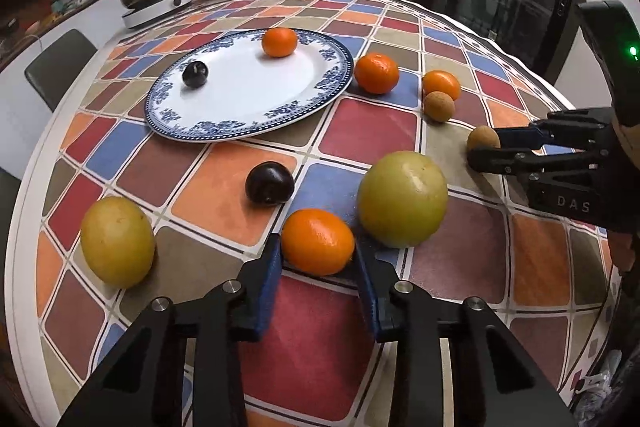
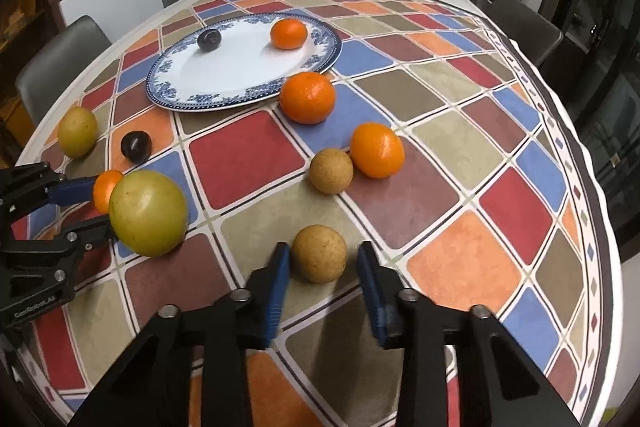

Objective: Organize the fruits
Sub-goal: 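Grasp a mandarin with the left tool while the right tool grasps a brown kiwi, then carry the mandarin and kiwi onto the white plate and release both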

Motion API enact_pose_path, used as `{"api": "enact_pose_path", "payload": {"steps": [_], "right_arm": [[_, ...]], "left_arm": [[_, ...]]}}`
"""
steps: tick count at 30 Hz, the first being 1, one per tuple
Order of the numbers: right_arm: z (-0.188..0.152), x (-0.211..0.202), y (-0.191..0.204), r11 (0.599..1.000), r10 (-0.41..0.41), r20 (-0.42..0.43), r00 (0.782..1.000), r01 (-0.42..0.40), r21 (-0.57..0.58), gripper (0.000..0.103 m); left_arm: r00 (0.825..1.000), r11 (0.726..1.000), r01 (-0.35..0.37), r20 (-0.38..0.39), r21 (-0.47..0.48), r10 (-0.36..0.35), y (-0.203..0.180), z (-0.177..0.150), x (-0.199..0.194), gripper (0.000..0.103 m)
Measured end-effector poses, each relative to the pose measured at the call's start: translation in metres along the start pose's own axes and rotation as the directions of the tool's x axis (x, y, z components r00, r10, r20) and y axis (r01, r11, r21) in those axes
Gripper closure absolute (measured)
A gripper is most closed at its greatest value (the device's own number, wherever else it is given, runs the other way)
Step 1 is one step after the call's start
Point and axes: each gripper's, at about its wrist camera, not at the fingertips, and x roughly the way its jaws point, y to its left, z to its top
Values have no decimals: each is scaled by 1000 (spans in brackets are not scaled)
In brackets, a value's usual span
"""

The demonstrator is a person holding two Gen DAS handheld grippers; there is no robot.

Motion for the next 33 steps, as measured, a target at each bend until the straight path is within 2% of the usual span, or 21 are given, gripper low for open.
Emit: {"api": "enact_pose_path", "payload": {"steps": [18,33], "right_arm": [[-1,-30,9,997,81,72,994,-80,-7,74],[16,-72,14,987,159,179,971,-154,-42,74]], "left_arm": [[999,998,-17,48,-65,20,-6,2,-32,68],[991,993,-21,129,-116,36,-9,29,-74,68]]}}
